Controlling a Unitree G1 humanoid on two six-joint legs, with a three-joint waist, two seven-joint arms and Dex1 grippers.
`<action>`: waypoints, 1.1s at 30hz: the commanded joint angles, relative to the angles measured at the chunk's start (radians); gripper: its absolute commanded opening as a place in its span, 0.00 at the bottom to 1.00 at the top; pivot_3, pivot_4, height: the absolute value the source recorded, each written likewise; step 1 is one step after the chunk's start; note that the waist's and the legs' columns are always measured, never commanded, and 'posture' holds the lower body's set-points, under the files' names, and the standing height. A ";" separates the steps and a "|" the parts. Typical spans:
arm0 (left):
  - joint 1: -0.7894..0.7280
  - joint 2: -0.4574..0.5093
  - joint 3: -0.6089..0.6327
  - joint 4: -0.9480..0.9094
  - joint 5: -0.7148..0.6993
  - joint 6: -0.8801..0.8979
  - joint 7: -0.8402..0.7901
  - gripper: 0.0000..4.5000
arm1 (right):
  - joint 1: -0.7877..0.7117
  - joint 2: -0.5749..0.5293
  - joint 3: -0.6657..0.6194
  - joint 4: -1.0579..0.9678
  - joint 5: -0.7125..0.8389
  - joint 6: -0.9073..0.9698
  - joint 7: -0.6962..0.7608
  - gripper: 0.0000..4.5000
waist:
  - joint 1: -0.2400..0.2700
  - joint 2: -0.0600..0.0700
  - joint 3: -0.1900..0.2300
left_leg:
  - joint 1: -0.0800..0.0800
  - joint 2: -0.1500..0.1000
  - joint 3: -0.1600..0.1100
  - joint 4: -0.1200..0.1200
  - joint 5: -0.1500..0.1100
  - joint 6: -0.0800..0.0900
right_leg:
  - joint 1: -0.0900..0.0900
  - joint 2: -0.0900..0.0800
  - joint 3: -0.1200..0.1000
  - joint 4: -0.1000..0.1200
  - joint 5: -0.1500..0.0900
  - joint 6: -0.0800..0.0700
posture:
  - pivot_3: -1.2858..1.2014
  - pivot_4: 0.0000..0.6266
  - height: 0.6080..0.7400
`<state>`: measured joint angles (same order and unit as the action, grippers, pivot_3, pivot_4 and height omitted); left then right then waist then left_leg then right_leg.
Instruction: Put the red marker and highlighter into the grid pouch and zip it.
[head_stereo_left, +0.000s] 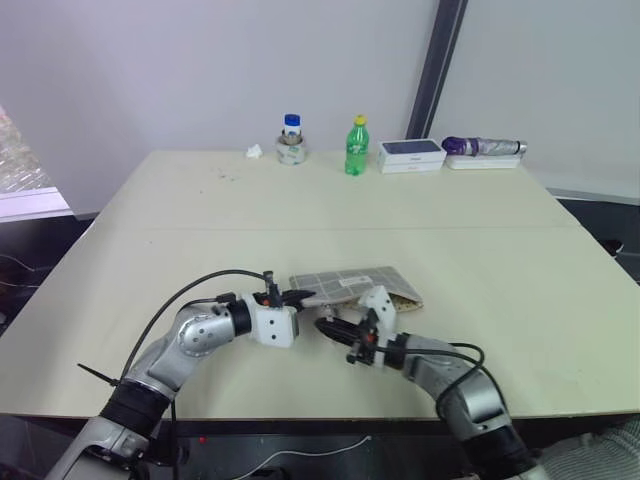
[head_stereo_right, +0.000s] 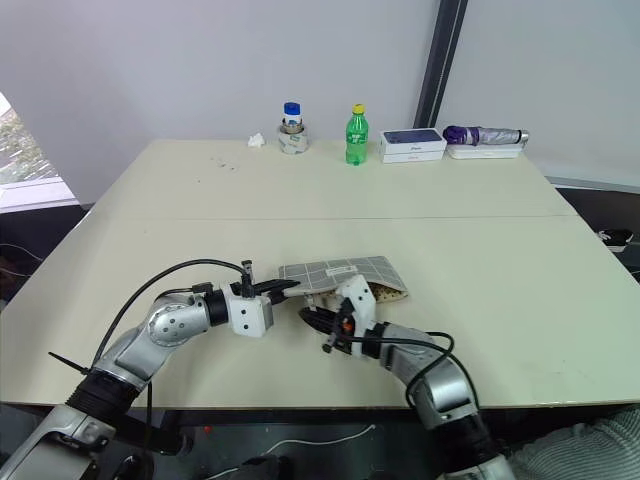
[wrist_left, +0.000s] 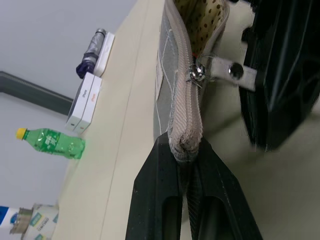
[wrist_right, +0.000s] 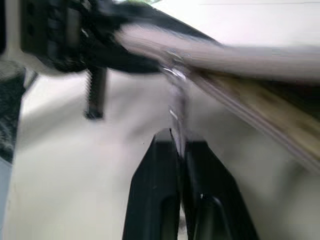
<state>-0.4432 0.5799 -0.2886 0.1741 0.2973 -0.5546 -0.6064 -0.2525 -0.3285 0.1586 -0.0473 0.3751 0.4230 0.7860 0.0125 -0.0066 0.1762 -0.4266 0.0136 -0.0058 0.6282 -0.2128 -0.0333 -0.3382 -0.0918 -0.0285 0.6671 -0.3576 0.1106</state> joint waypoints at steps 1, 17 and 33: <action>0.028 0.049 0.056 -0.018 -0.020 -0.022 0.013 0.00 | 0.032 -0.114 -0.101 -0.026 -0.004 -0.039 0.041 0.01 | -0.002 0.000 0.000 | 0.000 0.000 0.000 0.000 0.000 0.000 | 0.000 0.000 0.000 0.000 0.000 0.000 | 0.52 0.24 1.00; 0.149 0.110 0.219 0.069 -0.495 0.217 -0.162 0.23 | -0.046 -0.274 -0.208 0.176 -0.026 -0.194 0.111 0.30 | -0.009 0.000 0.000 | 0.000 0.002 0.000 0.000 0.000 0.000 | 0.000 0.000 0.000 0.000 0.000 0.000 | 0.52 0.24 1.00; 0.515 0.120 0.602 -0.306 -0.813 0.699 -0.055 0.99 | -0.018 -0.404 -0.340 0.195 0.024 -0.260 0.257 1.00 | -0.005 0.001 0.000 | 0.001 0.003 0.000 -0.001 0.000 0.000 | 0.001 -0.002 0.001 -0.001 0.000 0.000 | 0.52 0.24 1.00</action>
<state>0.0853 0.6960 0.2381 -0.1298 -0.4776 0.0829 -0.7177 -0.2656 -0.7185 -0.1406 0.1541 0.3932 0.1991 1.0359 0.0077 -0.0059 0.1767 -0.4255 0.0165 -0.0062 0.6276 -0.2132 -0.0328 -0.3368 -0.0935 -0.0280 0.6665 -0.3578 0.1103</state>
